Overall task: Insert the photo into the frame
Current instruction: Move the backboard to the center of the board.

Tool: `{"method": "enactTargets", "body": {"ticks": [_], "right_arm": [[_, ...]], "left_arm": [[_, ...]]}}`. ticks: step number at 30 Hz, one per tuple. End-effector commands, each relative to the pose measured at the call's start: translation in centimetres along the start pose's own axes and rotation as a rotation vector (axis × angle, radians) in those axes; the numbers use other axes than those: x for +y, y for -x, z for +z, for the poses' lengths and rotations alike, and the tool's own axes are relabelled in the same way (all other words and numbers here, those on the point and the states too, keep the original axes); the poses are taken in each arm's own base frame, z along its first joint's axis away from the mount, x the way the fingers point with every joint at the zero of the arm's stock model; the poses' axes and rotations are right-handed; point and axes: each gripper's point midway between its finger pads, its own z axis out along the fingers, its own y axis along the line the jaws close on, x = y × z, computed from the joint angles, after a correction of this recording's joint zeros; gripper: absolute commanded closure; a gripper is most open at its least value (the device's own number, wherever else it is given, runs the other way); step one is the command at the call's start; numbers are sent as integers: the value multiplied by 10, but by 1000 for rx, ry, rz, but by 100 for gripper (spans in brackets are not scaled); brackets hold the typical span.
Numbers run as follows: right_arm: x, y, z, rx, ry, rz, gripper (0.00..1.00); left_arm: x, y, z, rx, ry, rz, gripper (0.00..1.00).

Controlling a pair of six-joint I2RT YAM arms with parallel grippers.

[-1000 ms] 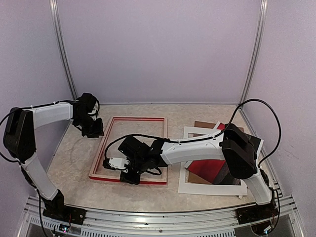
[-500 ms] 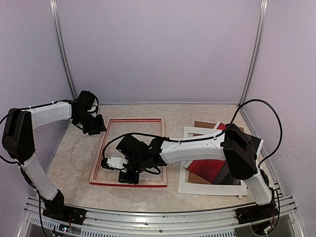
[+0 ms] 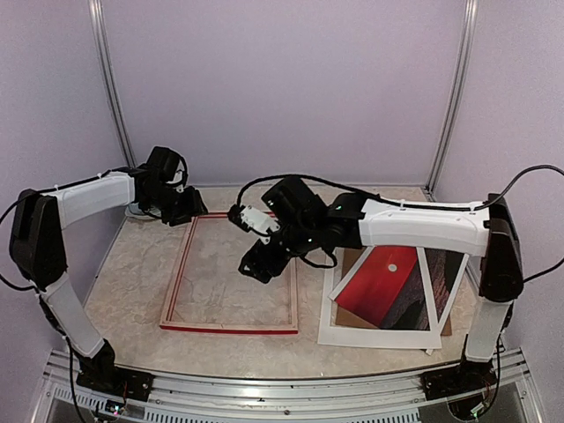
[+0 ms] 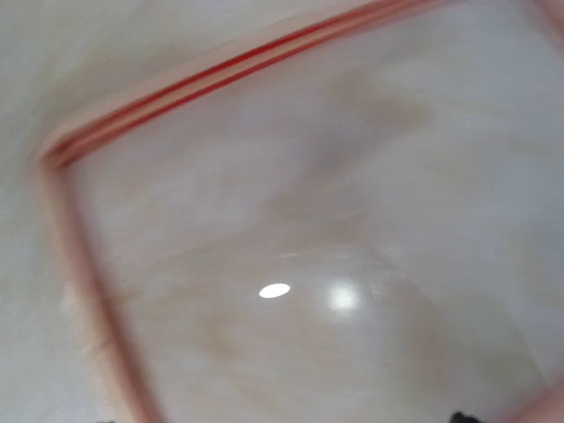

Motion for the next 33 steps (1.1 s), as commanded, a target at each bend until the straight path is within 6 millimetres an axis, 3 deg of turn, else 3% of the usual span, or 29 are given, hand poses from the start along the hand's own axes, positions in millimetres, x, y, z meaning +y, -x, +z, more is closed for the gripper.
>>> {"method": "enactTargets", "body": {"ticks": [1,6,11,20,22,27,33], "right_arm": [[-80,-8,-69,-94,-199,395,16],[-137,-81,-121,-149,-281,859,9],[-166,-155,-161,-223,-402,1123,4],[-196,-267,-202,-141,-667,1358,1],[-199,-283,-205,-132,-684,1391,1],[-202,-314,-213,-110,-733,1449,1],[-184,-343,-211,-35,-726,1534,1]], "left_arm": [[-12,-6,19,24,-23,-4,44],[-58,-12,19,20,-110,69,39],[-127,-33,16,43,-249,191,31],[-231,-115,21,175,-428,390,27],[-249,-135,22,209,-463,430,27],[-274,-184,31,305,-521,500,27],[-290,-239,37,411,-571,576,27]]}}
